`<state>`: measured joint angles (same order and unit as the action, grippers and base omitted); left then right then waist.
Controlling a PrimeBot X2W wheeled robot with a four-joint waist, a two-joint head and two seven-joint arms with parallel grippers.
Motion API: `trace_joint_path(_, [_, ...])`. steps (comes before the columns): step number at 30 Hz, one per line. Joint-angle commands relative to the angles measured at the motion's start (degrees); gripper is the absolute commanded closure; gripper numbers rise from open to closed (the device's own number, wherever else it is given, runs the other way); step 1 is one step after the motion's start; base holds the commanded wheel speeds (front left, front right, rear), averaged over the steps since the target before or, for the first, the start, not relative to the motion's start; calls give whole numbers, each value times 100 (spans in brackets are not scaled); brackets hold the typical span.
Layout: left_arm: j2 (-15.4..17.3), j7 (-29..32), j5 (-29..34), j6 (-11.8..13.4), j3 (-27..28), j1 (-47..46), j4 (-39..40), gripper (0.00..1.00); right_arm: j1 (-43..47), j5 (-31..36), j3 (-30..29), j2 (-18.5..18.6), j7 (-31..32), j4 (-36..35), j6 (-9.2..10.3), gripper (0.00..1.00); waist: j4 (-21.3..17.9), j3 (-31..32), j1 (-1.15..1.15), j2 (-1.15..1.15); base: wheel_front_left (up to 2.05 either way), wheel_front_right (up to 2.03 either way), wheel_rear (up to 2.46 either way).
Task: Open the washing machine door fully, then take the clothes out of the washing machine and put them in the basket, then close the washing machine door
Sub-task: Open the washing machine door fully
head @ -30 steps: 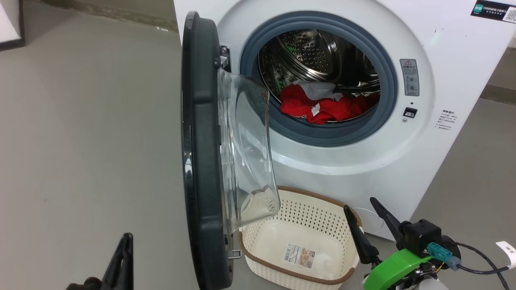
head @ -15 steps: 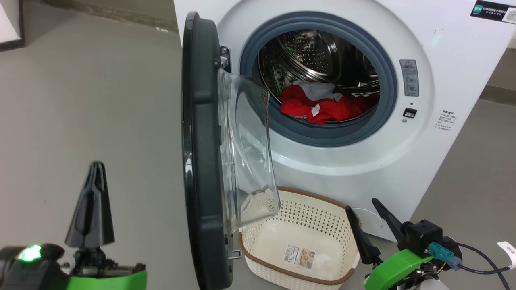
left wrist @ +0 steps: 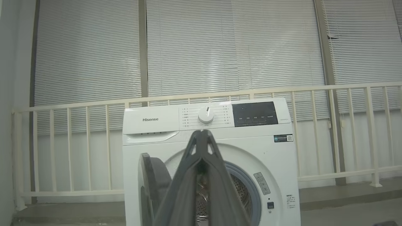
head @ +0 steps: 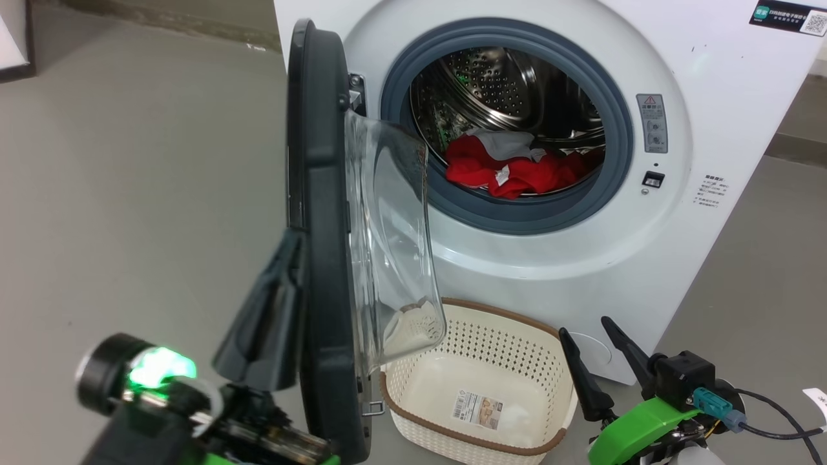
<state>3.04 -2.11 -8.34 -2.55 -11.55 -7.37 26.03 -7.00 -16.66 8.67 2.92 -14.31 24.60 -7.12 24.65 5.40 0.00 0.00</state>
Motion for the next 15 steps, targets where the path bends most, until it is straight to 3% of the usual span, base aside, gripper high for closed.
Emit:
trace_joint_path(1, [26, 128, -48, -32, -12, -201, 105, 100, -79, -8, 101, -4, -69, -131, -36, 0, -12, -13, 0, 0, 0, 0, 0])
trace_joint_path(7, [10, 525, -255, -31, -500, 39, -274, 100, -94, -5, 116, -4, -69, -115, -36, 0, -35, -37, 0, 0, 0, 0, 0])
trace_joint_path(15, [-4, 916, -775, 169, -649, 316, -967, 100, -97, 38, 69, -4, -69, -97, -36, 0, -46, -46, 0, 0, 0, 0, 0])
